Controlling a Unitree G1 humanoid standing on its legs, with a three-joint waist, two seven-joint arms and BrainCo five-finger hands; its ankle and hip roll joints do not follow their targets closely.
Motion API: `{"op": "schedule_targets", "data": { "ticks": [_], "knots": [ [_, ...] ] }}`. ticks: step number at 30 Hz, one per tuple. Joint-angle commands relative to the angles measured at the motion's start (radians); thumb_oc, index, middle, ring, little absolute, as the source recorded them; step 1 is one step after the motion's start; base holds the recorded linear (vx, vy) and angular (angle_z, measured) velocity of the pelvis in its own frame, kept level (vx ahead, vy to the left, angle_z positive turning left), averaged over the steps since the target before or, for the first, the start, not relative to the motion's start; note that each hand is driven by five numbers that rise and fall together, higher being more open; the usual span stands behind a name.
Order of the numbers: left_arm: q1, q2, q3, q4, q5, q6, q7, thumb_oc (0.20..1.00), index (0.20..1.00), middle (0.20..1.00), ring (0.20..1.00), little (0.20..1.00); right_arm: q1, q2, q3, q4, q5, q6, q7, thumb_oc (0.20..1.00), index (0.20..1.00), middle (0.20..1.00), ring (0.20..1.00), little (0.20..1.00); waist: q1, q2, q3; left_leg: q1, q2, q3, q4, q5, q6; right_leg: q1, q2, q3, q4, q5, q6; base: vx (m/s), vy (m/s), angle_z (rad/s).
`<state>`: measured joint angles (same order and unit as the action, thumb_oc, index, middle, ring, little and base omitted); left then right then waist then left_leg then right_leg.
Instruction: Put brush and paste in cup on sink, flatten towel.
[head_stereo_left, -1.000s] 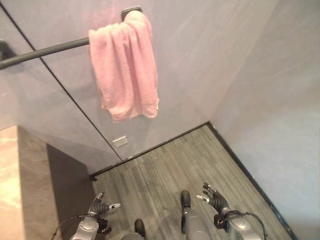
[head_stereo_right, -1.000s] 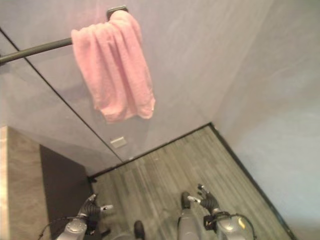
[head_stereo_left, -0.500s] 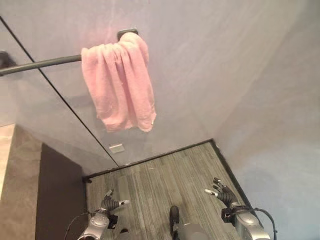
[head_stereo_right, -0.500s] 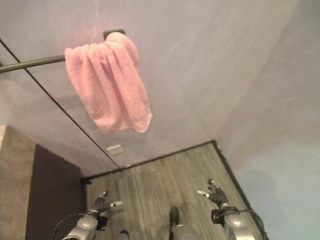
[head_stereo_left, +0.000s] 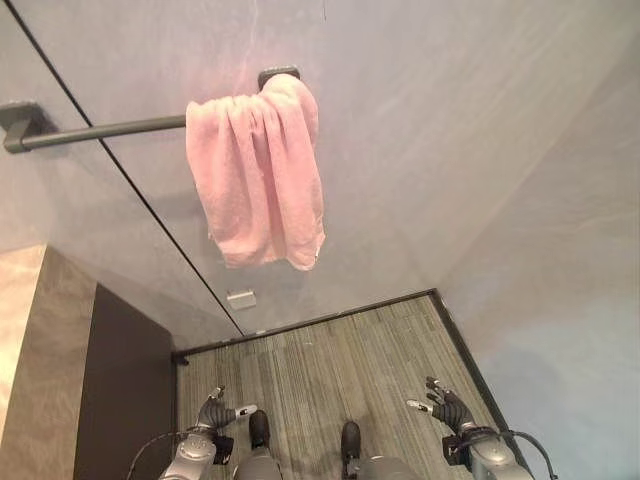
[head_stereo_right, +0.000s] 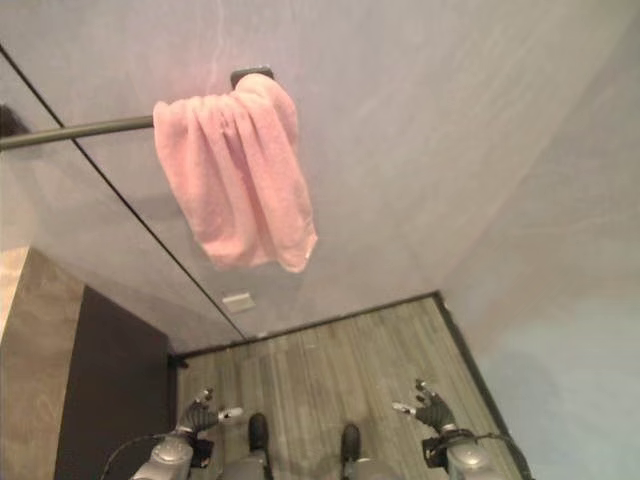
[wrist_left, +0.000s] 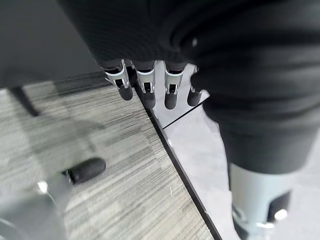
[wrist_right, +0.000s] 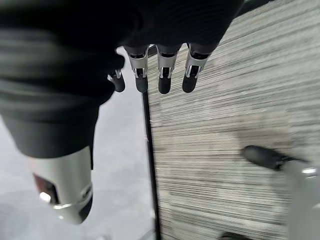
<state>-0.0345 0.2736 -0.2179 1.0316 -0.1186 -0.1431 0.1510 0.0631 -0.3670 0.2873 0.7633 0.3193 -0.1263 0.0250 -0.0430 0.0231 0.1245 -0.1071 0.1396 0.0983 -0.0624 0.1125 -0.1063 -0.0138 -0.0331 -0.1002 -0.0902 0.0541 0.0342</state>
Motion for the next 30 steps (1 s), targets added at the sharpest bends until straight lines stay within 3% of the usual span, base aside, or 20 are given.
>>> {"op": "schedule_targets", "data": {
  "ticks": [1, 4, 8, 9, 11, 13, 17, 21, 26, 30],
  "knots": [
    [-0.019, 0.072, -0.006, -0.090, -0.008, -0.036, 0.014, 1.000, 1.000, 1.000, 1.000, 1.000, -0.022, 0.033, -0.011, -0.058, 0.039, -0.015, 0.014, 1.000, 1.000, 1.000, 1.000, 1.000, 0.008, -0.033, -0.005, -0.066, -0.060, 0.022, 0.118, -0.031, 0.055, 0.036, -0.171, 0.102, 0.241, -0.091, 0.143, 0.23, 0.424, -0.33],
    [-0.026, 0.086, -0.007, -0.118, -0.008, -0.033, 0.019, 1.000, 1.000, 1.000, 1.000, 1.000, -0.057, 0.045, 0.018, -0.075, 0.029, -0.016, 0.011, 1.000, 1.000, 1.000, 1.000, 1.000, 0.017, -0.028, 0.024, -0.018, -0.071, 0.062, 0.120, -0.062, 0.086, -0.069, -0.188, 0.063, 0.424, -0.016, 0.132, 0.10, 0.248, -0.38],
    [-0.027, 0.089, -0.012, -0.116, -0.001, -0.031, 0.017, 1.000, 1.000, 1.000, 1.000, 1.000, -0.056, 0.048, 0.024, -0.077, 0.024, -0.019, 0.014, 1.000, 1.000, 1.000, 1.000, 1.000, 0.009, -0.027, 0.035, 0.018, -0.083, 0.059, 0.109, -0.077, 0.097, -0.103, -0.166, 0.058, 0.488, -0.005, 0.128, 0.14, 0.139, -0.26],
    [-0.025, 0.091, -0.019, -0.121, 0.012, -0.029, 0.011, 1.000, 1.000, 1.000, 1.000, 1.000, -0.043, 0.044, 0.022, -0.097, 0.045, -0.019, 0.022, 1.000, 1.000, 1.000, 1.000, 1.000, -0.020, -0.029, 0.036, 0.049, -0.098, 0.029, 0.088, -0.078, 0.096, -0.146, -0.080, 0.110, 0.442, -0.035, 0.114, 0.25, 0.091, -0.01],
    [-0.030, 0.090, -0.023, -0.115, 0.024, -0.032, 0.018, 1.000, 1.000, 1.000, 1.000, 1.000, -0.037, 0.040, 0.013, -0.094, 0.064, -0.028, 0.010, 1.000, 1.000, 1.000, 1.000, 1.000, -0.028, -0.034, 0.034, 0.071, -0.102, 0.015, 0.072, -0.089, 0.090, -0.155, -0.081, 0.089, 0.330, -0.025, 0.113, 0.27, 0.024, 0.36],
    [-0.038, 0.094, -0.036, -0.133, 0.052, -0.031, 0.030, 1.000, 1.000, 1.000, 1.000, 1.000, -0.037, 0.036, 0.003, -0.107, 0.060, -0.031, 0.000, 1.000, 1.000, 1.000, 1.000, 1.000, -0.040, -0.048, 0.042, 0.107, -0.106, 0.001, 0.063, -0.102, 0.083, -0.197, -0.099, 0.050, 0.229, 0.029, 0.132, 0.22, -0.071, 0.47],
    [-0.017, 0.108, -0.048, -0.218, 0.095, -0.044, 0.039, 1.000, 1.000, 1.000, 1.000, 1.000, -0.029, -0.002, -0.039, -0.163, 0.064, -0.050, -0.011, 1.000, 1.000, 1.000, 1.000, 1.000, -0.028, -0.077, 0.024, 0.127, -0.094, 0.000, 0.053, -0.110, 0.074, -0.126, -0.118, 0.009, 0.159, 0.034, 0.142, 0.15, -0.104, 0.40],
    [0.031, 0.152, -0.022, -0.360, 0.108, -0.062, 0.031, 1.000, 1.000, 1.000, 1.000, 1.000, -0.036, -0.078, -0.103, -0.211, 0.070, -0.071, -0.009, 1.000, 1.000, 1.000, 1.000, 1.000, -0.011, -0.086, -0.005, 0.131, -0.072, -0.008, 0.020, -0.091, 0.054, -0.077, -0.106, 0.009, 0.091, 0.032, 0.141, 0.11, -0.119, 0.13],
    [0.075, 0.285, 0.016, -0.564, 0.147, -0.110, -0.002, 1.000, 1.000, 1.000, 1.000, 1.000, -0.044, -0.269, -0.170, -0.345, 0.124, -0.097, 0.070, 1.000, 1.000, 1.000, 1.000, 1.000, 0.009, -0.090, -0.019, 0.144, -0.049, -0.025, -0.004, -0.079, 0.029, -0.029, -0.094, -0.027, 0.072, 0.006, 0.134, 0.09, -0.096, 0.11],
    [0.100, 0.386, 0.061, -0.712, 0.101, -0.143, -0.031, 1.000, 1.000, 1.000, 1.000, 1.000, -0.084, -0.403, -0.179, -0.418, 0.223, -0.106, 0.140, 1.000, 1.000, 1.000, 1.000, 1.000, 0.018, -0.082, -0.019, 0.143, -0.041, -0.035, -0.014, -0.073, 0.018, -0.020, -0.089, -0.043, 0.063, -0.004, 0.131, 0.04, -0.045, 0.05]
  ]
}}
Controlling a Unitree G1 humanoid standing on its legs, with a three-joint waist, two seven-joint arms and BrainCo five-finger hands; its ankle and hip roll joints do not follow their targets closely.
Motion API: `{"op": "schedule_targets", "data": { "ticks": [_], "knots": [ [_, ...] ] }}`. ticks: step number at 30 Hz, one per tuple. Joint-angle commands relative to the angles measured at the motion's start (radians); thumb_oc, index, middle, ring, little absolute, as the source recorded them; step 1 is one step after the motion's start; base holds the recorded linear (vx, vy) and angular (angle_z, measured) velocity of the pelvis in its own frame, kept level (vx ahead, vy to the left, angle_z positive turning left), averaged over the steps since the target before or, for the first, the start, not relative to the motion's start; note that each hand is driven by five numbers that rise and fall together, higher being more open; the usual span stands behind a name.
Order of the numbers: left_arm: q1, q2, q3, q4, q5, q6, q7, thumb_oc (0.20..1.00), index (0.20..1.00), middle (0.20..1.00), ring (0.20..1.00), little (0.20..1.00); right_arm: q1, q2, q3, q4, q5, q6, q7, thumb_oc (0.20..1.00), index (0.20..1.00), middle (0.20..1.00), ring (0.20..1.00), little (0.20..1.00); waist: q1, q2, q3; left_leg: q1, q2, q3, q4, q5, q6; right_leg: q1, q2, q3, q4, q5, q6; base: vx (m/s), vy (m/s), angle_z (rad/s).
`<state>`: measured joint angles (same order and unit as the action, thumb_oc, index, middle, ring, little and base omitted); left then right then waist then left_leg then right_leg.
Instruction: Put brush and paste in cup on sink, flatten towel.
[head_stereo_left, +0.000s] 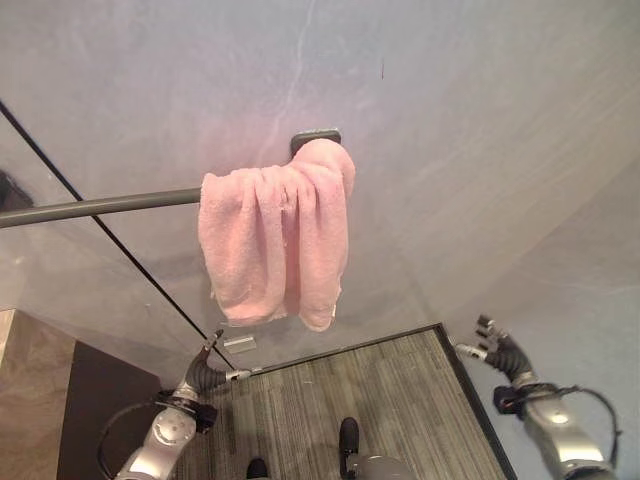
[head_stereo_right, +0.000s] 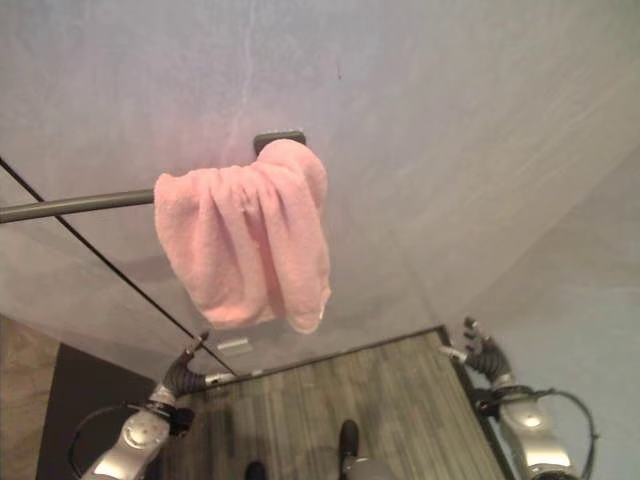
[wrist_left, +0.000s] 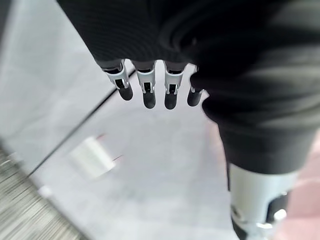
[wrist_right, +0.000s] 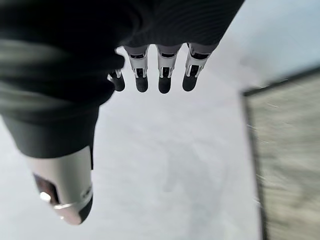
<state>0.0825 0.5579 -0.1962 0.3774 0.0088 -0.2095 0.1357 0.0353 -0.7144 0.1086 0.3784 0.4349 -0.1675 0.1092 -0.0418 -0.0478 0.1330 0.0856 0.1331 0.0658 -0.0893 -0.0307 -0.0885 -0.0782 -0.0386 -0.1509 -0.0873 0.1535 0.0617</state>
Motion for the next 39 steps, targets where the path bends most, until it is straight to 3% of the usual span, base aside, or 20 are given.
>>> {"op": "schedule_targets", "data": {
  "ticks": [1, 7, 13, 16, 20, 28, 33, 34, 35, 36, 37, 38, 39],
  "knots": [
    [-0.011, 0.132, 0.055, -0.085, -0.039, -0.086, -0.023, 1.000, 1.000, 1.000, 1.000, 1.000, -0.074, -0.093, 0.004, -0.053, 0.131, -0.065, 0.078, 1.000, 1.000, 1.000, 1.000, 1.000, 0.022, -0.009, -0.027, -0.052, -0.034, -0.005, 0.012, 0.072, -0.002, 0.047, -0.084, 0.005, 0.055, -0.103, 0.105, 0.03, -0.038, 0.13],
    [0.041, 0.225, 0.128, -0.220, -0.159, -0.113, -0.085, 1.000, 1.000, 1.000, 1.000, 1.000, -0.160, -0.212, 0.051, -0.107, 0.267, -0.040, 0.159, 1.000, 1.000, 1.000, 1.000, 1.000, 0.044, 0.004, -0.026, -0.060, -0.031, -0.013, 0.002, 0.083, -0.014, 0.058, -0.087, -0.010, 0.032, -0.098, 0.108, 0.02, -0.017, 0.12],
    [-0.008, 0.339, 0.139, -0.330, -0.273, -0.147, -0.137, 1.000, 1.000, 1.000, 1.000, 1.000, -0.321, -0.251, 0.148, -0.098, 0.354, -0.033, 0.174, 1.000, 1.000, 1.000, 1.000, 1.000, 0.061, 0.024, -0.016, -0.079, -0.036, -0.023, 0.002, 0.092, -0.020, 0.060, -0.097, -0.021, 0.008, -0.085, 0.112, 0.00, 0.002, 0.05],
    [-0.136, 0.370, 0.069, -0.354, -0.412, -0.164, -0.179, 1.000, 1.000, 1.000, 1.000, 1.000, -0.426, -0.207, 0.234, -0.097, 0.381, -0.038, 0.164, 1.000, 1.000, 1.000, 1.000, 1.000, 0.062, 0.035, -0.015, -0.095, -0.040, -0.024, 0.002, 0.096, -0.023, 0.053, -0.103, -0.023, 0.000, -0.076, 0.114, -0.01, 0.010, 0.11],
    [-0.255, 0.385, -0.013, -0.372, -0.449, -0.164, -0.187, 1.000, 1.000, 1.000, 1.000, 1.000, -0.517, -0.168, 0.306, -0.104, 0.368, -0.040, 0.146, 1.000, 1.000, 1.000, 1.000, 1.000, 0.057, 0.040, -0.012, -0.099, -0.042, -0.023, 0.002, 0.097, -0.022, 0.046, -0.105, -0.016, 0.000, -0.072, 0.115, 0.00, 0.009, 0.05],
    [-0.538, 0.258, -0.228, -0.355, -0.470, -0.159, -0.154, 1.000, 1.000, 1.000, 1.000, 1.000, -0.741, 0.028, 0.444, -0.067, 0.310, -0.051, 0.056, 1.000, 1.000, 1.000, 1.000, 1.000, 0.040, 0.038, -0.010, -0.101, -0.042, 0.013, 0.002, 0.088, -0.019, 0.017, -0.105, 0.027, 0.000, -0.059, 0.117, 0.00, 0.016, -0.12],
    [-0.524, 0.183, -0.244, -0.341, -0.427, -0.142, -0.140, 1.000, 1.000, 1.000, 1.000, 1.000, -0.770, 0.134, 0.429, -0.084, 0.312, -0.055, 0.018, 1.000, 1.000, 1.000, 1.000, 1.000, 0.033, 0.028, -0.009, -0.105, -0.037, 0.031, 0.002, 0.083, -0.015, -0.003, -0.100, 0.052, 0.000, -0.054, 0.118, 0.00, 0.010, -0.16],
    [-0.523, 0.183, -0.243, -0.341, -0.427, -0.142, -0.140, 1.000, 1.000, 1.000, 1.000, 1.000, -0.770, 0.135, 0.430, -0.084, 0.312, -0.055, 0.017, 0.937, 0.937, 0.937, 0.937, 0.937, 0.032, 0.028, -0.009, -0.105, -0.037, 0.031, 0.002, 0.083, -0.015, -0.004, -0.100, 0.052, 0.000, -0.054, 0.118, 0.01, 0.003, -0.15],
    [-0.509, 0.172, -0.234, -0.339, -0.423, -0.139, -0.135, 1.000, 1.000, 1.000, 1.000, 1.000, -0.773, 0.150, 0.425, -0.089, 0.306, -0.056, 0.004, 0.335, 0.335, 0.335, 0.335, 0.335, 0.032, 0.026, -0.010, -0.104, -0.037, 0.032, 0.002, 0.081, -0.014, -0.004, -0.098, 0.055, 0.000, -0.054, 0.118, 0.02, 0.002, -0.13],
    [-0.490, 0.164, -0.224, -0.340, -0.424, -0.136, -0.132, 1.000, 1.000, 1.000, 1.000, 1.000, -0.772, 0.164, 0.418, -0.095, 0.308, -0.054, -0.004, 0.200, 0.200, 0.200, 0.200, 0.200, 0.033, 0.024, -0.010, -0.102, -0.036, 0.035, 0.002, 0.080, -0.013, -0.003, -0.097, 0.058, 0.000, -0.054, 0.118, 0.03, 0.002, -0.06],
    [-0.474, 0.159, -0.211, -0.344, -0.421, -0.132, -0.127, 0.884, 0.884, 0.884, 0.884, 0.884, -0.770, 0.175, 0.414, -0.099, 0.305, -0.054, -0.014, 0.200, 0.200, 0.200, 0.200, 0.200, 0.033, 0.023, -0.009, -0.098, -0.035, 0.037, 0.002, 0.078, -0.013, -0.001, -0.096, 0.060, 0.000, -0.054, 0.117, 0.04, 0.003, -0.03],
    [-0.439, 0.142, -0.188, -0.355, -0.424, -0.126, -0.122, 0.558, 0.558, 0.558, 0.558, 0.558, -0.763, 0.194, 0.398, -0.122, 0.300, -0.058, -0.029, 0.200, 0.200, 0.200, 0.200, 0.200, 0.034, 0.021, -0.009, -0.091, -0.034, 0.040, 0.002, 0.076, -0.012, 0.005, -0.094, 0.063, 0.000, -0.057, 0.116, 0.04, 0.003, -0.05],
    [-0.415, 0.132, -0.175, -0.354, -0.419, -0.122, -0.117, 0.391, 0.391, 0.391, 0.391, 0.391, -0.749, 0.208, 0.387, -0.148, 0.300, -0.061, -0.034, 0.200, 0.200, 0.200, 0.200, 0.200, 0.033, 0.020, -0.009, -0.087, -0.033, 0.040, 0.002, 0.074, -0.011, 0.009, -0.092, 0.064, 0.000, -0.061, 0.115, 0.04, 0.002, -0.09]
  ]
}}
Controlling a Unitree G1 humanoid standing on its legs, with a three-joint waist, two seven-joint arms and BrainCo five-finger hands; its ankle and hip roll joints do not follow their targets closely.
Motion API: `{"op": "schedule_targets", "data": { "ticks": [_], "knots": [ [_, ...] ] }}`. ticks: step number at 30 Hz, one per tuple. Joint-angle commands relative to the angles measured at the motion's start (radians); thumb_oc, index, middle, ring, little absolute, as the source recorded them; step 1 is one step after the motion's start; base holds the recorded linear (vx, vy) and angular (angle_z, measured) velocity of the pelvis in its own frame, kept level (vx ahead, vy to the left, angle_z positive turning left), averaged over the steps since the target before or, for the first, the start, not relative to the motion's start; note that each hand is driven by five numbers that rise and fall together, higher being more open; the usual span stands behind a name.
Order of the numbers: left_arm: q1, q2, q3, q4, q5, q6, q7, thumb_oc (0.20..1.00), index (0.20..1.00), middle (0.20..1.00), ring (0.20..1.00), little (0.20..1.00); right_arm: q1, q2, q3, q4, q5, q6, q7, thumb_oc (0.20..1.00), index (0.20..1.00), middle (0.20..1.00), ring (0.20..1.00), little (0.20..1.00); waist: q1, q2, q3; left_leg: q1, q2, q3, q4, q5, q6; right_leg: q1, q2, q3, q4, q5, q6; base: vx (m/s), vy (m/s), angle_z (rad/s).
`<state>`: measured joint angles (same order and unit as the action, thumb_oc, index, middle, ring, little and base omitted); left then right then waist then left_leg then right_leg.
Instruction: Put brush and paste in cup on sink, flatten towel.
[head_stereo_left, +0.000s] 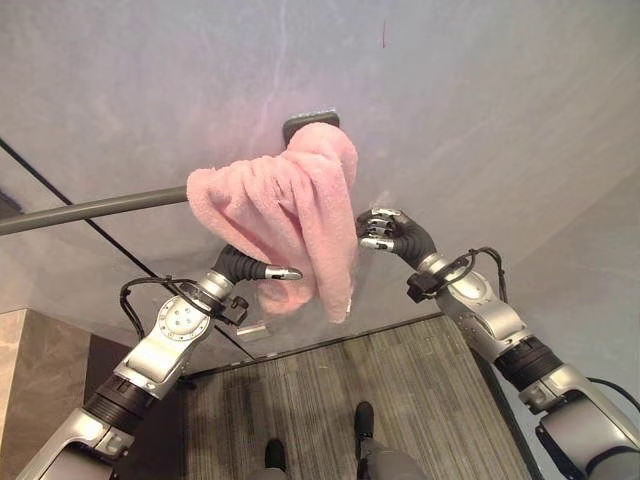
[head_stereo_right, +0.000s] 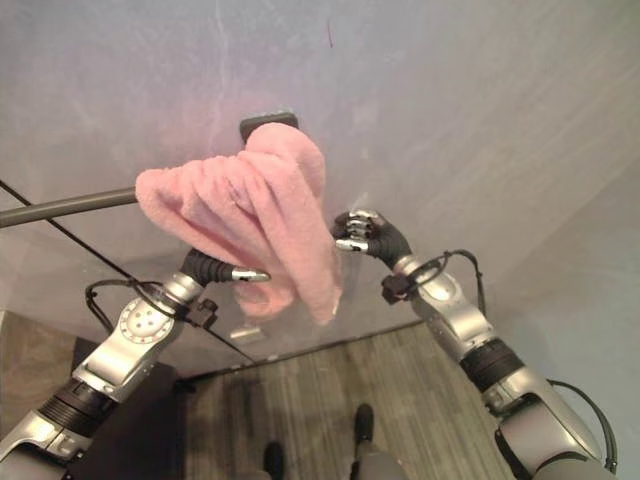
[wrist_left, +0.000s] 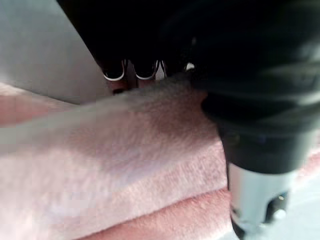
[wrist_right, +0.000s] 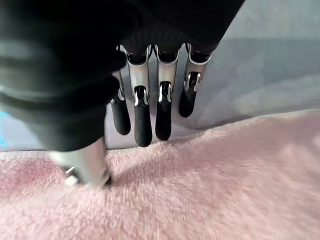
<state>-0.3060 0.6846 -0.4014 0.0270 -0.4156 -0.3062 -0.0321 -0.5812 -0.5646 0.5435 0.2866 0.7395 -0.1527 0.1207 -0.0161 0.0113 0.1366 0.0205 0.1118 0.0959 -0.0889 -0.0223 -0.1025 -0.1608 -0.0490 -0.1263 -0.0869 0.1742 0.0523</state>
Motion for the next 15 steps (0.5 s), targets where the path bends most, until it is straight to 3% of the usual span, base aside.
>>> {"op": "schedule_targets", "data": {
  "ticks": [1, 2, 8, 15],
  "knots": [
    [-0.012, 0.000, 0.039, -0.003, 0.012, -0.021, 0.052, 0.282, 0.282, 0.282, 0.282, 0.282, -0.122, 0.066, -0.057, -0.066, -0.003, -0.077, -0.047, 0.200, 0.200, 0.200, 0.200, 0.200, 0.007, -0.041, -0.014, -0.018, -0.012, 0.009, 0.002, 0.063, 0.003, 0.095, -0.081, 0.038, 0.000, -0.083, 0.124, 0.04, 0.003, -0.09],
    [0.007, -0.012, 0.053, -0.002, 0.012, -0.019, 0.054, 0.203, 0.203, 0.203, 0.203, 0.203, -0.110, 0.074, -0.065, -0.088, -0.003, -0.080, -0.047, 0.200, 0.200, 0.200, 0.200, 0.200, 0.006, -0.042, -0.016, -0.015, -0.011, 0.009, 0.002, 0.062, 0.004, 0.099, -0.081, 0.038, 0.000, -0.085, 0.123, 0.04, 0.005, -0.07],
    [0.156, -0.055, 0.147, -0.017, 0.021, 0.000, 0.058, 0.200, 0.200, 0.200, 0.200, 0.200, -0.028, 0.072, -0.103, -0.254, -0.012, -0.082, -0.015, 0.200, 0.200, 0.200, 0.200, 0.200, 0.013, -0.055, -0.031, 0.010, -0.006, 0.003, 0.002, 0.052, 0.004, 0.132, -0.076, 0.026, 0.000, -0.101, 0.118, 0.04, -0.005, 0.02],
    [0.243, -0.043, 0.217, -0.074, 0.010, 0.005, 0.047, 0.200, 0.200, 0.200, 0.200, 0.200, -0.035, 0.033, -0.077, -0.350, 0.010, -0.066, 0.031, 0.200, 0.200, 0.200, 0.200, 0.200, 0.032, -0.074, -0.044, 0.017, -0.002, -0.010, 0.002, 0.051, 0.002, 0.152, -0.075, 0.009, 0.000, -0.108, 0.115, 0.01, -0.004, 0.07]
  ]
}}
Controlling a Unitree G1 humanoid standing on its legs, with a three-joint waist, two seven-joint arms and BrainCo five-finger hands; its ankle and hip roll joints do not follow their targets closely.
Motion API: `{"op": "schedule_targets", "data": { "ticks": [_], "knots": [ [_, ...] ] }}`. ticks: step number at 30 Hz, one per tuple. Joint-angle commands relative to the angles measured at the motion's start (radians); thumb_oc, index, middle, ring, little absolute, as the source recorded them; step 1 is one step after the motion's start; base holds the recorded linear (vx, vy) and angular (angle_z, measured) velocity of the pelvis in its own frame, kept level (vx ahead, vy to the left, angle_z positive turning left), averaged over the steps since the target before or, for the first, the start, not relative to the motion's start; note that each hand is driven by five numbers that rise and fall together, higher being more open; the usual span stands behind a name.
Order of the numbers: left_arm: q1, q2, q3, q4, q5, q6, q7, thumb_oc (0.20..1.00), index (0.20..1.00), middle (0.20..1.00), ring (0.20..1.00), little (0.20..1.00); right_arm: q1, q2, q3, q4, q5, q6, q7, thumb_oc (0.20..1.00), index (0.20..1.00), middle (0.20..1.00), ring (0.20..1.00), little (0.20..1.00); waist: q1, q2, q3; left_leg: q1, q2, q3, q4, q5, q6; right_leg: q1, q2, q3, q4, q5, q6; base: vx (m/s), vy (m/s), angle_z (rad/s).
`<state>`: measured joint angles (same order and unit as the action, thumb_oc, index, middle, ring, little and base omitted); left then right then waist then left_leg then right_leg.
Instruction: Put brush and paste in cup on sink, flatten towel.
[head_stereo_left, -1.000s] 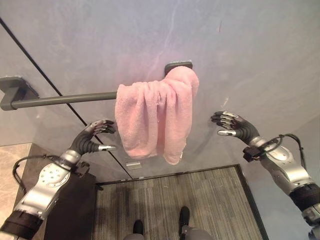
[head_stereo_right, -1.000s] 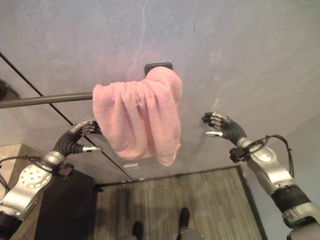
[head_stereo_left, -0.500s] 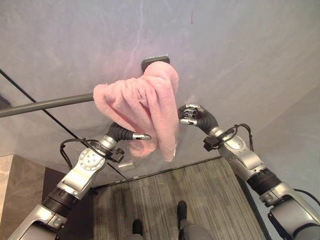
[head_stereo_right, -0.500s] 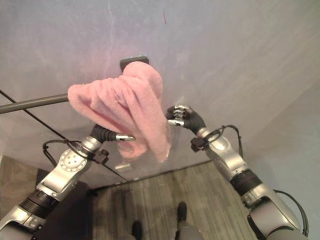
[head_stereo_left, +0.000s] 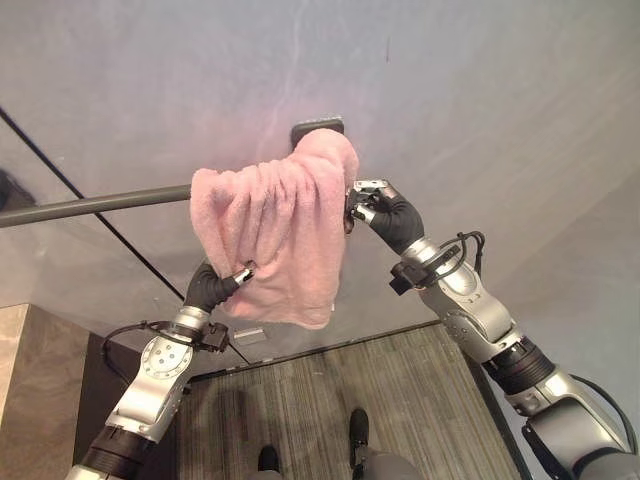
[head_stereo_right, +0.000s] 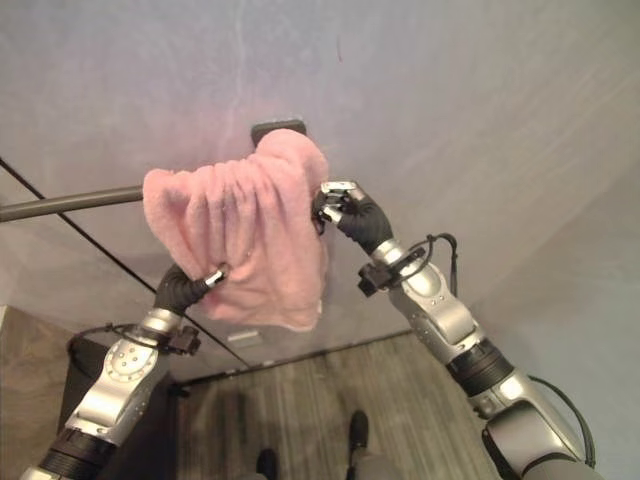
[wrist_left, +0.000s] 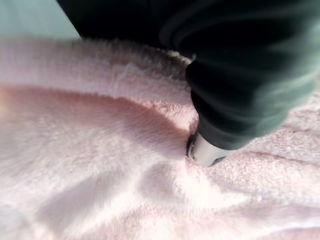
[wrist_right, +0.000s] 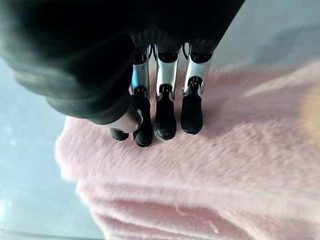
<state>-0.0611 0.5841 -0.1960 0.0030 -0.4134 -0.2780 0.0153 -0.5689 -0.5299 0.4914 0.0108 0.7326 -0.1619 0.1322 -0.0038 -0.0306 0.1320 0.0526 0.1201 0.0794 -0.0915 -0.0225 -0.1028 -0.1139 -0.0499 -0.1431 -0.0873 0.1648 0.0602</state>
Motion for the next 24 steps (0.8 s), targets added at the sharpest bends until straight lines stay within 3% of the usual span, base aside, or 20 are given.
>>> {"op": "schedule_targets", "data": {
  "ticks": [1, 8, 18, 24],
  "knots": [
    [-0.002, 0.058, 0.015, -0.059, 0.007, -0.025, 0.000, 0.200, 0.200, 0.200, 0.200, 0.200, -0.052, -0.002, -0.021, -0.076, 0.029, -0.056, 0.021, 0.200, 0.200, 0.200, 0.200, 0.200, 0.022, -0.035, -0.040, -0.016, -0.010, 0.005, 0.004, 0.051, 0.001, 0.107, -0.075, 0.023, 0.000, -0.099, 0.107, -0.01, 0.003, 0.08],
    [-0.014, 0.070, 0.049, -0.129, -0.007, -0.044, 0.019, 0.200, 0.200, 0.200, 0.200, 0.200, -0.112, -0.008, 0.001, -0.102, 0.041, -0.063, 0.016, 0.200, 0.200, 0.200, 0.200, 0.200, 0.038, -0.052, -0.040, -0.024, -0.009, -0.001, 0.004, 0.054, 0.000, 0.103, -0.077, 0.018, 0.000, -0.096, 0.109, -0.01, 0.002, 0.04],
    [0.037, 0.042, 0.188, -0.254, -0.009, -0.087, 0.080, 0.200, 0.200, 0.200, 0.200, 0.200, -0.211, -0.030, 0.047, -0.254, 0.026, -0.066, 0.030, 0.200, 0.200, 0.200, 0.200, 0.200, 0.071, -0.083, -0.014, -0.069, -0.008, -0.007, 0.004, 0.064, -0.006, 0.063, -0.081, 0.015, 0.000, -0.079, 0.115, -0.02, 0.005, 0.02],
    [0.112, -0.029, 0.189, -0.107, -0.041, -0.049, 0.091, 0.200, 0.200, 0.200, 0.200, 0.200, -0.188, -0.108, 0.087, -0.278, -0.108, -0.013, 0.037, 0.200, 0.200, 0.200, 0.200, 0.200, 0.069, -0.091, 0.002, -0.090, -0.011, 0.000, 0.004, 0.070, 0.000, 0.037, -0.084, 0.022, 0.000, -0.068, 0.117, -0.01, 0.010, 0.00]
  ]
}}
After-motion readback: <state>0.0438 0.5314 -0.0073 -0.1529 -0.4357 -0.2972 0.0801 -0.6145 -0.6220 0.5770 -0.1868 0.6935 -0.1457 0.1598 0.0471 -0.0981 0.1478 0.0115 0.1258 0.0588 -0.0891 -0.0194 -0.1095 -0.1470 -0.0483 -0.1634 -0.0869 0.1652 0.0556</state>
